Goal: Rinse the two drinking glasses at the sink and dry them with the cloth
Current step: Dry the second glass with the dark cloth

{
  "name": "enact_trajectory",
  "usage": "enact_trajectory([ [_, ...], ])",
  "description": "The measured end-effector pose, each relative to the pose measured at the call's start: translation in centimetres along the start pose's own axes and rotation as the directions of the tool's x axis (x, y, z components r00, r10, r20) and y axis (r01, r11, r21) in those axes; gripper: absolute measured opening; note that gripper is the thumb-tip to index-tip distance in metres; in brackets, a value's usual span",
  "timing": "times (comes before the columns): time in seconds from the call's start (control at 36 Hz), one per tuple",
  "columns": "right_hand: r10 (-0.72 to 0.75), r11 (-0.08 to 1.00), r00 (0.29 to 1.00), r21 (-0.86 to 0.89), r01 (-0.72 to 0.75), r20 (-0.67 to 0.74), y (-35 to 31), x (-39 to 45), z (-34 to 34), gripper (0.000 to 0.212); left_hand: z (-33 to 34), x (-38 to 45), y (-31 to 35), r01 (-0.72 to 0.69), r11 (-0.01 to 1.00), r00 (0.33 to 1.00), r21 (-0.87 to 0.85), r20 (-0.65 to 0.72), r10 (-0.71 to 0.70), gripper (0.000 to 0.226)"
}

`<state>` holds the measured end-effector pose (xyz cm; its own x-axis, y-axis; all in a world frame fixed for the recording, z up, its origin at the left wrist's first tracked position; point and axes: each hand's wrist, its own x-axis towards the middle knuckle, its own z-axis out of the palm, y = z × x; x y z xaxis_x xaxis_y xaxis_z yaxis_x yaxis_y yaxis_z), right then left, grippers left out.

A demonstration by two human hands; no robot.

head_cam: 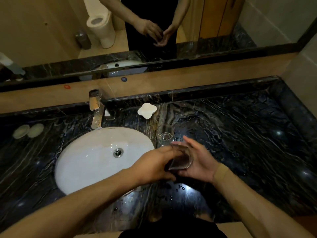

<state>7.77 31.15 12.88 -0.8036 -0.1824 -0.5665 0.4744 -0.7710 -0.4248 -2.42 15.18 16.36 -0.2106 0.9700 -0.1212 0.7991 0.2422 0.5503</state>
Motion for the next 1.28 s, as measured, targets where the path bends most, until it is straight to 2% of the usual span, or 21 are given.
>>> enact_trajectory([
  [0.03, -0.088, 0.994, 0.996, 0.063, 0.089, -0.019, -0.1, 0.0, 0.5, 0.042, 0.0, 0.2, 0.3, 0.089, 0.978, 0.994, -0.191, -0.044, -0.1, 0.079],
  [0.11, -0.389, 0.915, 0.908, 0.045, 0.4, -0.158, 0.9, 0.7, 1.3, 0.037, -0.4, 0.7, 1.4, 0.271, 0.737, 0.929, -0.618, -0.032, -0.369, 0.069],
  [0.22, -0.707, 0.694, 0.675, -0.391, 0.605, -0.211, 2.3, 1.3, 1.5, 0.031, -1.6, 1.2, 2.0, 0.344, 0.493, 0.867, -0.799, 0.069, -0.493, 0.053],
  [0.28, -0.803, 0.564, 0.559, -0.566, 0.601, -0.205, 2.3, 1.4, 1.7, 0.031, -2.0, 1.4, 2.3, 0.348, 0.5, 0.869, -0.793, 0.073, -0.49, 0.053],
  [0.33, -0.827, 0.539, 0.496, -0.621, 0.569, -0.264, 2.0, 1.6, 2.2, 0.024, -2.1, 1.5, 2.5, 0.347, 0.627, 0.887, -0.698, 0.026, -0.461, 0.059],
  [0.39, -0.782, 0.618, 0.522, -0.535, 0.576, -0.34, 1.4, 1.8, 2.7, 0.018, -2.0, 1.4, 2.8, 0.331, 0.761, 0.902, -0.558, -0.048, -0.428, 0.068],
  [0.44, -0.637, 0.77, 0.66, -0.363, 0.525, -0.399, 0.7, 1.8, 2.6, 0.021, -2.0, 1.1, 2.9, 0.262, 0.859, 0.933, -0.44, -0.11, -0.341, 0.072],
  [0.5, -0.364, 0.927, 0.838, -0.247, 0.283, -0.406, -0.2, 1.2, 2.8, 0.023, -2.2, 0.7, 2.8, 0.175, 0.94, 0.97, -0.293, -0.111, -0.216, 0.073],
  [0.56, -0.111, 0.972, 0.933, -0.232, 0.031, -0.343, -0.9, 0.8, 2.5, 0.029, -2.2, 0.3, 2.2, 0.076, 0.985, 0.995, -0.158, -0.058, -0.086, 0.073],
  [0.64, 0.115, 0.962, 0.972, -0.221, -0.16, -0.205, -1.8, 0.4, 3.1, 0.033, -2.1, -0.5, 1.3, -0.107, 0.988, 0.994, 0.108, 0.012, 0.106, 0.071],
  [0.72, 0.196, 0.952, 0.97, -0.211, -0.223, -0.144, -1.9, 0.6, 3.0, 0.036, -2.1, -0.8, 0.7, -0.206, 0.932, 0.978, 0.299, 0.042, 0.203, 0.058],
  [0.78, 0.17, 0.964, 0.977, -0.183, -0.192, -0.127, -2.0, 1.0, 2.5, 0.038, -2.0, -0.8, 0.2, -0.142, 0.969, 0.99, 0.201, 0.004, 0.144, 0.062],
  [0.83, 0.089, 0.989, 0.992, -0.11, -0.098, -0.09, -2.1, 1.1, 2.2, 0.046, -2.0, -0.5, 0.2, 0.033, 0.996, 0.997, -0.088, -0.064, -0.038, 0.069],
  [0.86, 0.027, 0.997, 0.996, -0.071, -0.033, -0.079, -2.0, 1.0, 2.2, 0.047, -2.1, -0.4, 0.2, 0.135, 0.956, 0.983, -0.261, -0.087, -0.163, 0.07],
  [0.94, -0.238, 0.967, 0.967, -0.116, 0.227, -0.087, -0.6, 0.7, 3.2, 0.037, -2.5, 0.0, 0.5, 0.316, 0.654, 0.877, -0.688, -0.051, -0.478, 0.064],
  [1.0, -0.44, 0.876, 0.89, -0.272, 0.398, -0.116, 0.7, 1.3, 3.5, 0.031, -2.9, 0.1, 0.6, 0.307, 0.455, 0.84, -0.836, 0.013, -0.543, 0.057],
  [1.06, -0.591, 0.769, 0.793, -0.402, 0.498, -0.148, 1.4, 1.6, 3.9, 0.029, -3.3, 0.2, 1.0, 0.287, 0.353, 0.835, -0.89, 0.051, -0.548, 0.054],
  [1.11, -0.696, 0.669, 0.696, -0.513, 0.538, -0.177, 1.3, 1.7, 4.0, 0.025, -3.4, 0.4, 1.4, 0.282, 0.35, 0.844, -0.893, 0.057, -0.534, 0.054],
  [1.17, -0.747, 0.619, 0.631, -0.566, 0.544, -0.21, 1.1, 1.8, 4.2, 0.021, -3.3, 0.4, 1.8, 0.287, 0.441, 0.854, -0.85, 0.018, -0.52, 0.057],
  [1.22, -0.741, 0.643, 0.615, -0.551, 0.532, -0.27, 1.0, 2.1, 4.4, 0.022, -3.2, 0.3, 1.9, 0.27, 0.56, 0.873, -0.783, -0.046, -0.485, 0.061],
  [1.28, -0.672, 0.727, 0.661, -0.468, 0.503, -0.334, 0.8, 1.9, 5.0, 0.022, -3.2, 0.2, 1.9, 0.215, 0.68, 0.905, -0.701, -0.118, -0.408, 0.064],
])
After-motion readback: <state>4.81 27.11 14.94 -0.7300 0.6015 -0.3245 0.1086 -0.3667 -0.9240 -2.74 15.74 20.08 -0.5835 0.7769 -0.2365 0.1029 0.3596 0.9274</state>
